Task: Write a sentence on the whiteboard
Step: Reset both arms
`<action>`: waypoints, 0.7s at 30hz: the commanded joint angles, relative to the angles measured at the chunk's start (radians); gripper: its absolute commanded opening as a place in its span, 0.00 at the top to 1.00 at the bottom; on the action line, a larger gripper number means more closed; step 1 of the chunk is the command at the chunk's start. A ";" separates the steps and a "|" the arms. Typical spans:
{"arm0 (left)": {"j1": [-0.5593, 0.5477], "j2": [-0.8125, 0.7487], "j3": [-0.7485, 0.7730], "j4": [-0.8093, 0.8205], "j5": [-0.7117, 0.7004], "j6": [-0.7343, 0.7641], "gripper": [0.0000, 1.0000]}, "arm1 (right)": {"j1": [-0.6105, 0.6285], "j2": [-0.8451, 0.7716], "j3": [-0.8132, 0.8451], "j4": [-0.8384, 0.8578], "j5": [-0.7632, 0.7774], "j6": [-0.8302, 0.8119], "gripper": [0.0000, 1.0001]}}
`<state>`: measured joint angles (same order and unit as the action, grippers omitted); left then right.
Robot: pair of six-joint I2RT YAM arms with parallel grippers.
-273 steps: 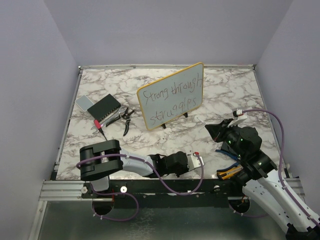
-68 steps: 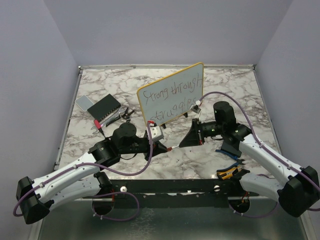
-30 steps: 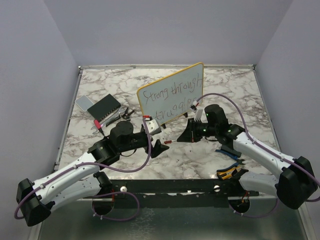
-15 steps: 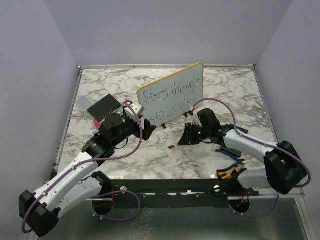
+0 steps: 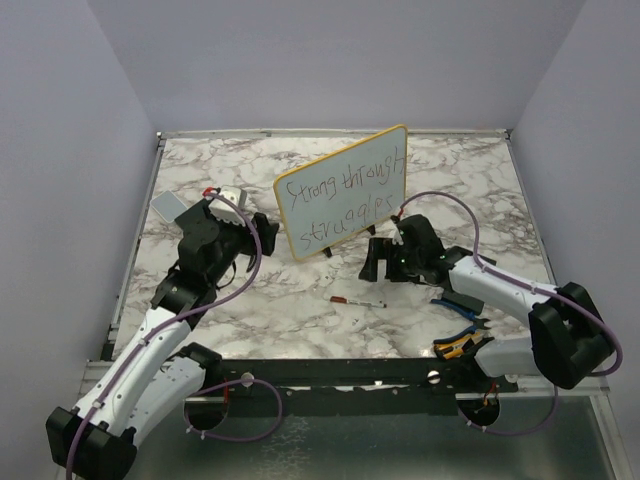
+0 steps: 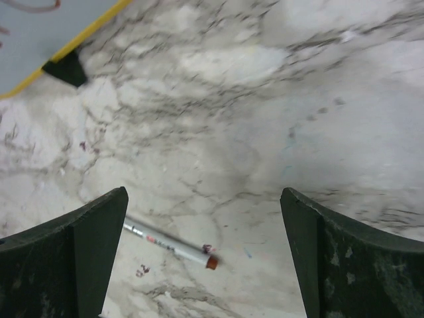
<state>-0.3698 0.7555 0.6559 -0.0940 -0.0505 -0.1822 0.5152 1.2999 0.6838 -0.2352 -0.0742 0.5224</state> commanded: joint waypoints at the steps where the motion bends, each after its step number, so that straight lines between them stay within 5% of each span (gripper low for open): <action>1: 0.109 0.007 0.001 -0.017 -0.123 -0.063 0.08 | -0.088 -0.090 0.027 -0.056 0.216 -0.033 0.00; 11: 0.188 -0.009 0.029 -0.046 -0.304 -0.124 0.01 | -0.156 -0.405 -0.018 0.057 0.602 -0.177 0.00; 21: 0.189 -0.020 0.027 -0.057 -0.388 -0.110 0.01 | -0.156 -0.634 -0.189 0.338 0.574 -0.311 0.00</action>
<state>-0.1852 0.7273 0.6613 -0.1333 -0.3836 -0.2878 0.3599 0.6998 0.5312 -0.0067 0.4732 0.2680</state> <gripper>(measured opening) 0.989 0.996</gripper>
